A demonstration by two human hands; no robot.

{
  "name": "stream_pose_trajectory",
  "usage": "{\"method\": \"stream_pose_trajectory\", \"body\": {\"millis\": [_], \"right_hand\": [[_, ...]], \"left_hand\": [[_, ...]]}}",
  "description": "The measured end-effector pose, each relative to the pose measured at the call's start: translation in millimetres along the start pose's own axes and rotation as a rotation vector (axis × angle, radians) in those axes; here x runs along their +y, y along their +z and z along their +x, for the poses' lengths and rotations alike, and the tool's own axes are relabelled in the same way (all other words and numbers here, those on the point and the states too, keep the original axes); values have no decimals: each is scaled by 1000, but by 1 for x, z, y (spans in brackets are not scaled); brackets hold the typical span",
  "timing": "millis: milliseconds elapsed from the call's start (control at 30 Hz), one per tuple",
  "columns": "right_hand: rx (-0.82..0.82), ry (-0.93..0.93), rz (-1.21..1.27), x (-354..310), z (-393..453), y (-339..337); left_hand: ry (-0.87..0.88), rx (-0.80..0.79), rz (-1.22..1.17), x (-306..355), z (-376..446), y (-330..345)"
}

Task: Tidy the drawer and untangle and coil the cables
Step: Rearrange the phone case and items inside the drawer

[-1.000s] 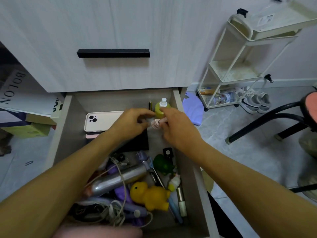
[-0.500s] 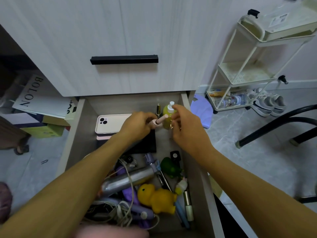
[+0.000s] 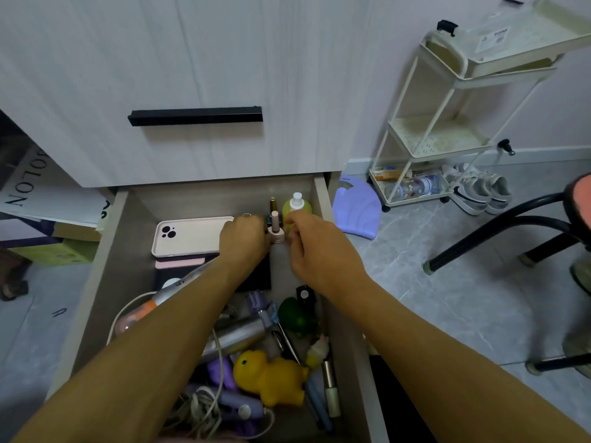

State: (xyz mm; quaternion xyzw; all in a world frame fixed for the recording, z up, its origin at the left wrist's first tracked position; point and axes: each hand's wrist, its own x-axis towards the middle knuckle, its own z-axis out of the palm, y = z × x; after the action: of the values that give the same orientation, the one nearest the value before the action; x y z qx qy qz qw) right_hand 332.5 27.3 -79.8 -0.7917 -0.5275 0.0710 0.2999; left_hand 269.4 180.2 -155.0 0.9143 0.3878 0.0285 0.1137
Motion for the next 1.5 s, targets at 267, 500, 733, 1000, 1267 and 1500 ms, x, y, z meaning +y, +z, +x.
{"method": "stream_pose_trajectory", "body": {"millis": [267, 500, 733, 1000, 1267, 1500], "right_hand": [[-23, -4, -71, -1, 0, 0], [-127, -31, -184, -8, -1, -9], [-384, -159, -621, -22, -10, -7], [-775, -169, -966, -26, -17, 23], [-819, 101, -833, -15, -16, 54], [-752, 250, -690, -13, -22, 58]], "left_hand": [[46, 0, 53, 4, -1, -1], [177, -34, 76, -3, -12, -8], [474, -121, 88, -29, -56, -34], [831, -277, 455, -47, -81, -24], [851, -179, 491, -48, -85, -13], [783, -163, 496, -47, -90, -16]]}}
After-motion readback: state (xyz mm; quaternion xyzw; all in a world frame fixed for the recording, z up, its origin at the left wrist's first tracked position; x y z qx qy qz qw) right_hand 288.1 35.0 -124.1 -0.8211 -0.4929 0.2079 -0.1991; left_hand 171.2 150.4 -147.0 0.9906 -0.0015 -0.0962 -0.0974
